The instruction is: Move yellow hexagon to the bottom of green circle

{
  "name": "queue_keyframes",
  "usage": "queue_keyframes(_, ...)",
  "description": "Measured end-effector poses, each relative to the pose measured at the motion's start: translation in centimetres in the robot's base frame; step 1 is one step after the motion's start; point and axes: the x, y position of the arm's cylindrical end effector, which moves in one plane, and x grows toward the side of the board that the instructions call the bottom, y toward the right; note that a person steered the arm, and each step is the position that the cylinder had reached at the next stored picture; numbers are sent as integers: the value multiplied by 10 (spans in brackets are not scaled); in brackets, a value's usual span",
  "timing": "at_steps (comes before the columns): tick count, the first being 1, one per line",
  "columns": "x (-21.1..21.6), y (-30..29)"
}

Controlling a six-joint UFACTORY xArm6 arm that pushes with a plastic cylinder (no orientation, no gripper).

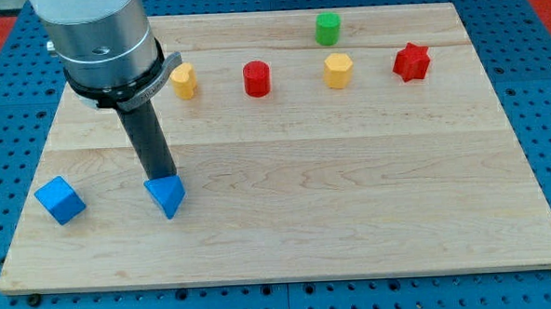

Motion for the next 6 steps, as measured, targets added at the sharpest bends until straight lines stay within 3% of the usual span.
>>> queue_keyframes(1,-16,31)
queue_keyframes(2,-65,125)
queue_keyframes(4,-162,250)
queue_keyframes(5,-162,263)
queue_keyframes(6,-190,272)
